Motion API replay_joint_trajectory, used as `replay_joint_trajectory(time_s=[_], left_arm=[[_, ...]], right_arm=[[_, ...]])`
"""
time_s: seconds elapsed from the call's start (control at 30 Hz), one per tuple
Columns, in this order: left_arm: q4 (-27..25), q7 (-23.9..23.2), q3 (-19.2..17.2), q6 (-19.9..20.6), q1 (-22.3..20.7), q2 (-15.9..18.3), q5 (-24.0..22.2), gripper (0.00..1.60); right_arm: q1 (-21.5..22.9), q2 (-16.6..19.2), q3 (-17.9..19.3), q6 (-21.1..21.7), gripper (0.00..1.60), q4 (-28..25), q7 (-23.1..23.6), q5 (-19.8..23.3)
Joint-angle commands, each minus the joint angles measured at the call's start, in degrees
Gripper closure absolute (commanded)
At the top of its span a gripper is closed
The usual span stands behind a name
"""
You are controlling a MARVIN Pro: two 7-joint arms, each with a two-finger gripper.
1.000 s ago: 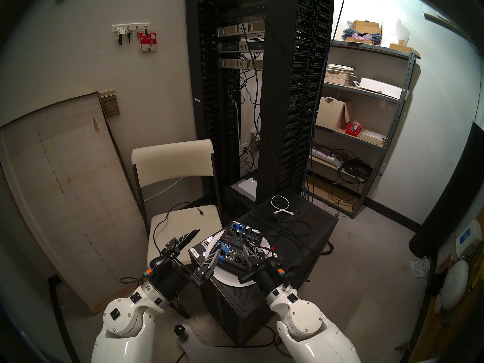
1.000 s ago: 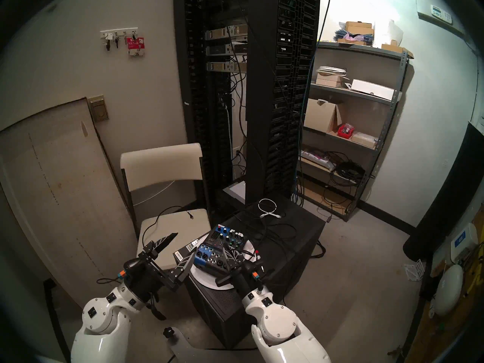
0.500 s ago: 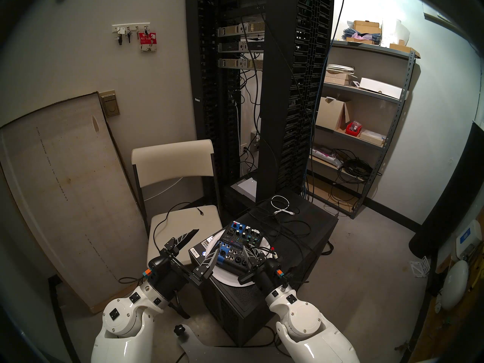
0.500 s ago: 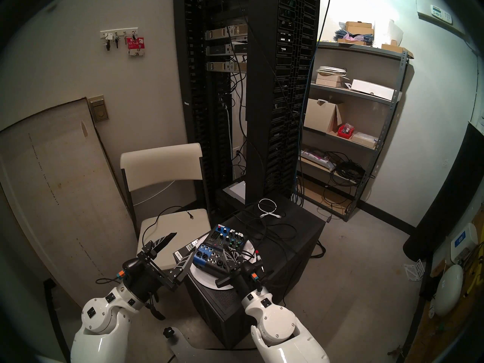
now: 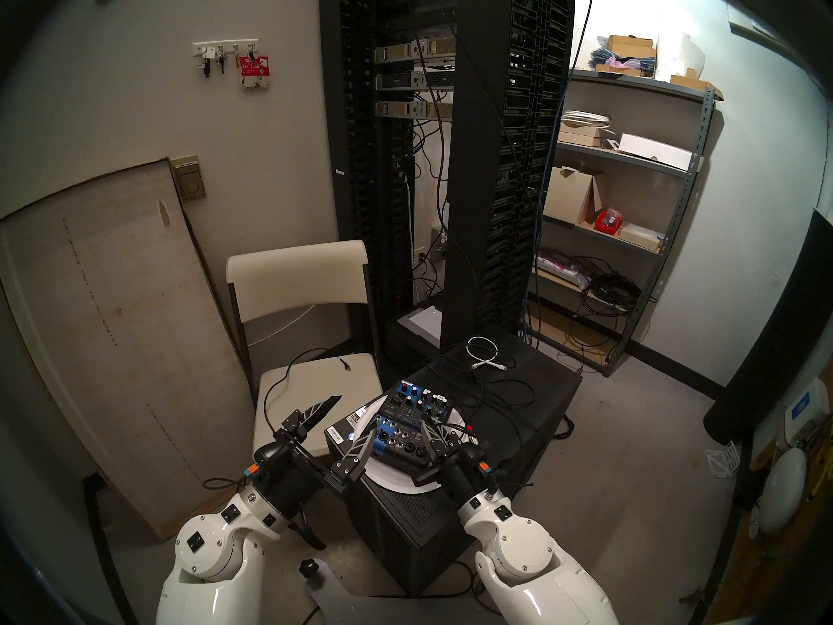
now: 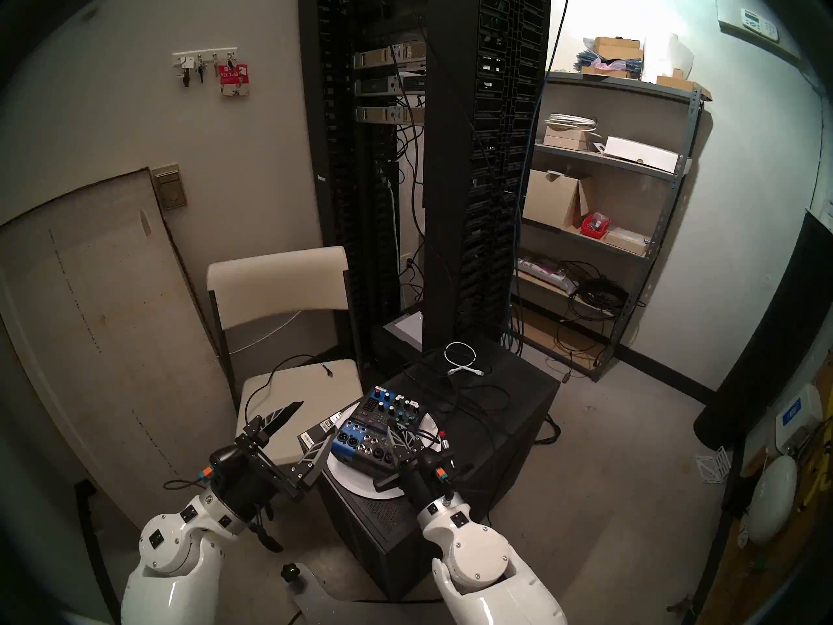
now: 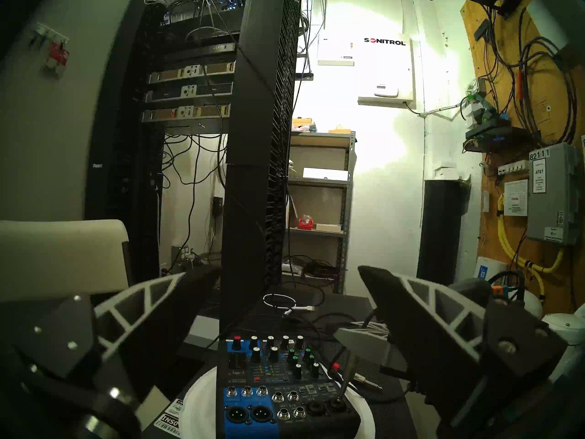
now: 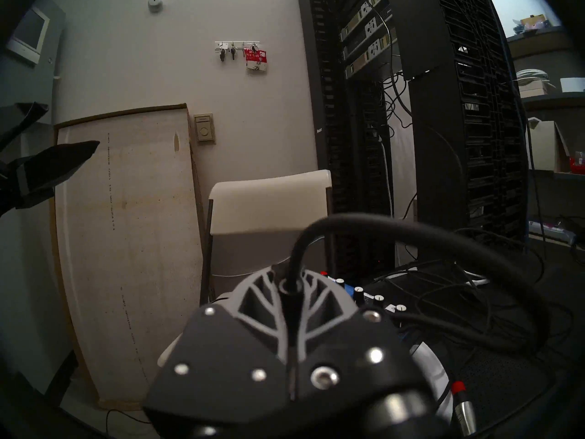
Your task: Insert aux cable
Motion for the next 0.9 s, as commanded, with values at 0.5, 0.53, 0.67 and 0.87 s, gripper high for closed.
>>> replay_joint_trajectory(time_s=[0.5,0.53,0.67,0.87], left_arm=[[-0.6,0.0,0.0,0.0,-0.1,-0.3,0.4,0.00],[-0.6,-0.1,0.0,0.0,-0.1,-0.3,0.4,0.00],[-0.6,-0.1,0.0,0.0,-0.1,-0.3,0.4,0.00],[-0.5,-0.1,0.1,0.0,-0.2,-0.3,0.6,0.00]], right_arm=[[-0.3,-0.4,0.1,1.0,1.60,-2.2,1.8,2.1],[-0.3,-0.4,0.1,1.0,1.60,-2.3,1.8,2.1],[-0.4,-0.3,0.1,1.2,1.60,-2.4,1.8,2.0],[-0.4,-0.2,0.1,1.0,1.60,-1.8,1.6,1.6]])
